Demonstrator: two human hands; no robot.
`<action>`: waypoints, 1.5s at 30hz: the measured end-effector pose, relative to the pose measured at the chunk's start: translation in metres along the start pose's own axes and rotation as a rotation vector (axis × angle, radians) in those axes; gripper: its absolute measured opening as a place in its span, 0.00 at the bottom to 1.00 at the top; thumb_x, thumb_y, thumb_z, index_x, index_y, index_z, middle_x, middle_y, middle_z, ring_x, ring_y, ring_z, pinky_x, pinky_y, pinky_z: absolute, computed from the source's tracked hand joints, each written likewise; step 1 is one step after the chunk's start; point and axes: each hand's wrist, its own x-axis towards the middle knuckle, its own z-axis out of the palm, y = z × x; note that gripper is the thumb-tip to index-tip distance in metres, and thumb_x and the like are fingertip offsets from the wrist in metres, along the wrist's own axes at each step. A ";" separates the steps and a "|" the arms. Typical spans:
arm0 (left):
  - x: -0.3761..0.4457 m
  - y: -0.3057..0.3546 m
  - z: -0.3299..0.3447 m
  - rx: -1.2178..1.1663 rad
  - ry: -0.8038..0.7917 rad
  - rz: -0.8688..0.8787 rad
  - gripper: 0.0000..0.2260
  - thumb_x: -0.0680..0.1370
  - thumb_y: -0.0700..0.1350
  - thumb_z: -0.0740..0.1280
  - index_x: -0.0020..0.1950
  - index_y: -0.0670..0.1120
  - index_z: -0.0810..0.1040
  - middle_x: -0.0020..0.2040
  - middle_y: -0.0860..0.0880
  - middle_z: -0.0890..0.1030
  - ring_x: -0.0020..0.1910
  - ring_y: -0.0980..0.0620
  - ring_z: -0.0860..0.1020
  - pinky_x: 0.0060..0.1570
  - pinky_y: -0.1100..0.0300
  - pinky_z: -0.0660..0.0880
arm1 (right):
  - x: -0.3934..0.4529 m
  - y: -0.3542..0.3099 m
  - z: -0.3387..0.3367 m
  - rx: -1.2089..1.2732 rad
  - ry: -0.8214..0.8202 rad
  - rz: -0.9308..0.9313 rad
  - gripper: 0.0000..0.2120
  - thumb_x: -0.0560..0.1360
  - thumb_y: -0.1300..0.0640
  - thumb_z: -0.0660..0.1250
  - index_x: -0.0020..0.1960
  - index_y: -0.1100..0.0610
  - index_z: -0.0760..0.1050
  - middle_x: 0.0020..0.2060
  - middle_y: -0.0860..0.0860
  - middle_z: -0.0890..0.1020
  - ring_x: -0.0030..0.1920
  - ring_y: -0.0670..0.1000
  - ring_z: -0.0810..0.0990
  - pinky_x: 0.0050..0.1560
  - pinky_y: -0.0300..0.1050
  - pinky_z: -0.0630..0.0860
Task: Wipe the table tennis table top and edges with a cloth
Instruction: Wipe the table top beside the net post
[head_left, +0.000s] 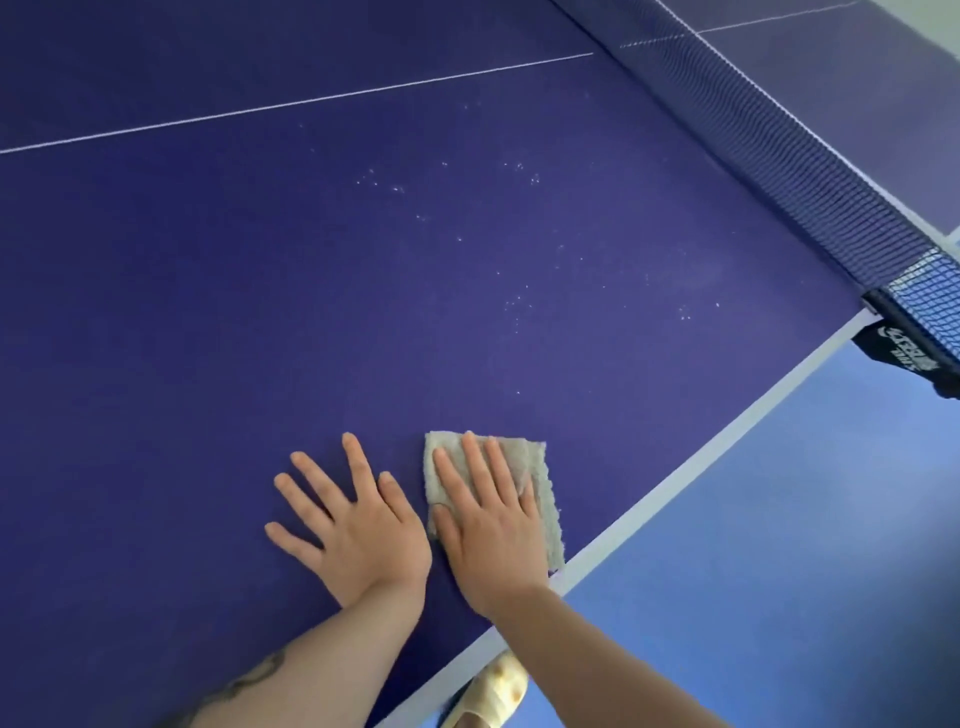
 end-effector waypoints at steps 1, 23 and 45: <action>0.001 0.000 0.002 0.019 0.011 -0.012 0.26 0.81 0.57 0.39 0.78 0.57 0.36 0.80 0.44 0.38 0.77 0.42 0.34 0.72 0.35 0.38 | 0.016 0.005 -0.005 -0.020 -0.021 -0.093 0.26 0.83 0.42 0.46 0.80 0.42 0.51 0.80 0.47 0.54 0.80 0.50 0.49 0.76 0.54 0.51; -0.024 0.074 0.022 0.153 -0.041 0.179 0.25 0.83 0.56 0.41 0.78 0.57 0.34 0.80 0.50 0.36 0.77 0.45 0.34 0.72 0.35 0.37 | 0.033 0.143 -0.051 0.114 -0.070 0.264 0.27 0.84 0.43 0.44 0.80 0.41 0.39 0.80 0.43 0.37 0.79 0.47 0.34 0.78 0.57 0.39; -0.029 0.094 0.035 0.150 -0.006 0.073 0.27 0.79 0.56 0.35 0.79 0.57 0.36 0.80 0.49 0.38 0.78 0.44 0.36 0.72 0.33 0.42 | 0.002 0.115 -0.018 0.087 0.113 0.094 0.27 0.80 0.43 0.50 0.78 0.45 0.60 0.78 0.50 0.61 0.78 0.53 0.58 0.77 0.56 0.57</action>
